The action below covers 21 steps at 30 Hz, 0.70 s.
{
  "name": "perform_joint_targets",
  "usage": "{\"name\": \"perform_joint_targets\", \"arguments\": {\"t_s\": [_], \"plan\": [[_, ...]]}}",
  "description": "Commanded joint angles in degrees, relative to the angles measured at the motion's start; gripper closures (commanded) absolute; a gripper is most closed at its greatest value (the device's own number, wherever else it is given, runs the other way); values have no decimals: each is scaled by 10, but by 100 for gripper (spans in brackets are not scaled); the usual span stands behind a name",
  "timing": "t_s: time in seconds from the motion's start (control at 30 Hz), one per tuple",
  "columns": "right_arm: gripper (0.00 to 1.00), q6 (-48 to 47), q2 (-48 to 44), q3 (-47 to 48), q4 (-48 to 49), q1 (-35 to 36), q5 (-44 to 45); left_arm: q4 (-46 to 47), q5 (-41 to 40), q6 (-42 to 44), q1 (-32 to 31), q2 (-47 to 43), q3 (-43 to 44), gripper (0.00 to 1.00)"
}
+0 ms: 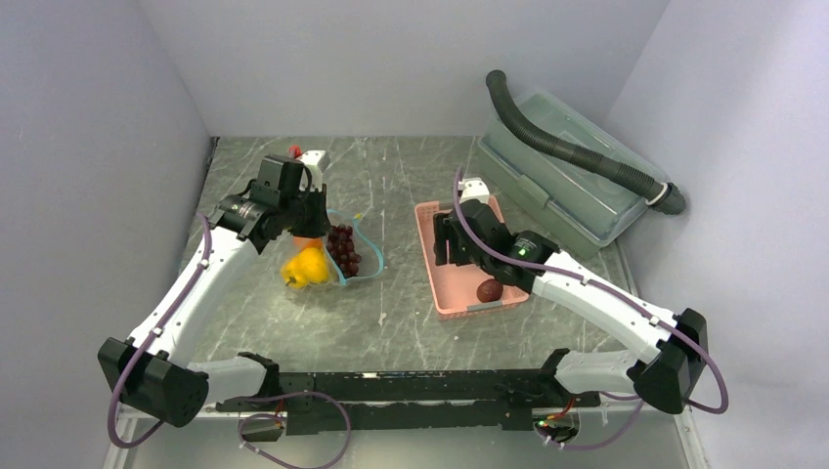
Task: Place the food in the zip-top bag and seal the zipper
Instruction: Pick up the fake fruit from the bin.
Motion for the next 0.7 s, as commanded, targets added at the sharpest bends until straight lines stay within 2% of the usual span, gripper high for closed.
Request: {"name": "perform_joint_targets", "arguments": {"t_s": [0.0,0.3,0.67], "plan": [[30,14,-14,-8,-62,-20,22,11,1,4,-2,-3,1,100],[23,48,22,-15,-130,-56,23,11,2,4,-2,-4,0,100],[15,62,73,-68,-111,-105,11,11,6,4,-2,-4,-1,100]]}}
